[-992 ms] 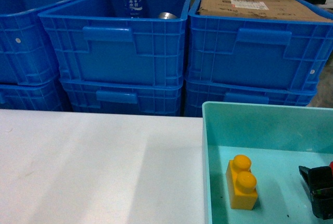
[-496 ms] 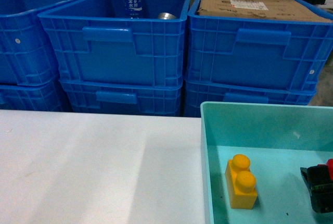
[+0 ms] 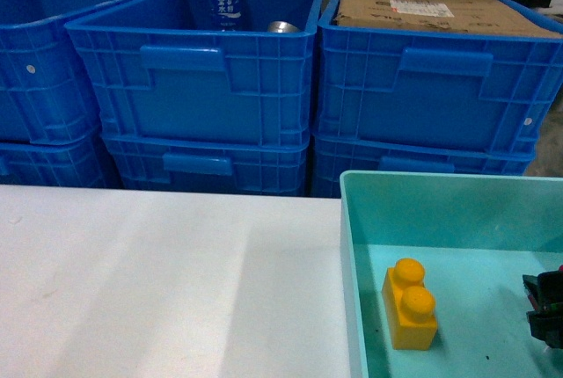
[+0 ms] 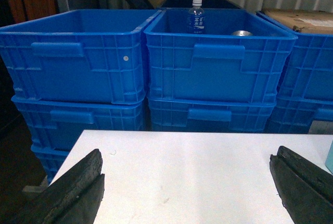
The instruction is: Pick red block from blue box to shelf
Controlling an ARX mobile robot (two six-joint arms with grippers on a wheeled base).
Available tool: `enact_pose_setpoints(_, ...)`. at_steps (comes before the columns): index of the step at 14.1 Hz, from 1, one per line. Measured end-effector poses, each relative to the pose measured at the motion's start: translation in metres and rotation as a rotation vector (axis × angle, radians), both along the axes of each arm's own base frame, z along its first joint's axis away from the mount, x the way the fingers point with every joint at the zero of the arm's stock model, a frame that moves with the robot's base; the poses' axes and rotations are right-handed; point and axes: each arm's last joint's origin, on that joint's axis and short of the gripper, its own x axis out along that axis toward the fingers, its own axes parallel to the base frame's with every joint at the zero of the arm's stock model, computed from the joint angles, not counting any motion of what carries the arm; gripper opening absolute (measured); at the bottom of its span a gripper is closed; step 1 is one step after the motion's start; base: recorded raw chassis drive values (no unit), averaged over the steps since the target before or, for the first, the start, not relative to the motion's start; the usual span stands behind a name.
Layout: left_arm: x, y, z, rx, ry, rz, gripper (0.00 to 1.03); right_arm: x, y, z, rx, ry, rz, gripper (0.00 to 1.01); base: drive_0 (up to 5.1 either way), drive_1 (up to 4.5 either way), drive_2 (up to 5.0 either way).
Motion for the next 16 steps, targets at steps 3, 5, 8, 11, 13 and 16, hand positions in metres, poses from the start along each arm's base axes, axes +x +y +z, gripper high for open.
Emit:
enact_pose_setpoints(3, 0.000, 0.000, 0.000, 0.000, 0.000, 0.000, 0.98, 0.000, 0.001, 0.003, 0.014, 0.001, -0.004, 0.33, 0.0, 0.00, 0.0)
enact_pose_setpoints(5, 0.000, 0.000, 0.000, 0.000, 0.000, 0.000, 0.98, -0.001, 0.001, 0.013, 0.020, -0.032, -0.010, 0.30, 0.0, 0.00, 0.0)
enact_pose_setpoints(8, 0.000, 0.000, 0.000, 0.000, 0.000, 0.000, 0.98, -0.008, 0.004, 0.024, 0.024, -0.064, 0.006, 0.30, 0.0, 0.00, 0.0)
enact_pose_setpoints(11, 0.000, 0.000, 0.000, 0.000, 0.000, 0.000, 0.98, -0.015, 0.005, 0.034, 0.036, -0.102, 0.008, 0.30, 0.0, 0.00, 0.0)
enact_pose_setpoints(13, 0.000, 0.000, 0.000, 0.000, 0.000, 0.000, 0.98, -0.020, 0.005, 0.048, 0.045, -0.152, 0.008, 0.30, 0.0, 0.00, 0.0)
enact_pose_setpoints(16, 0.000, 0.000, 0.000, 0.000, 0.000, 0.000, 0.98, -0.031, 0.005, 0.079, 0.059, -0.260, 0.024, 0.30, 0.0, 0.00, 0.0)
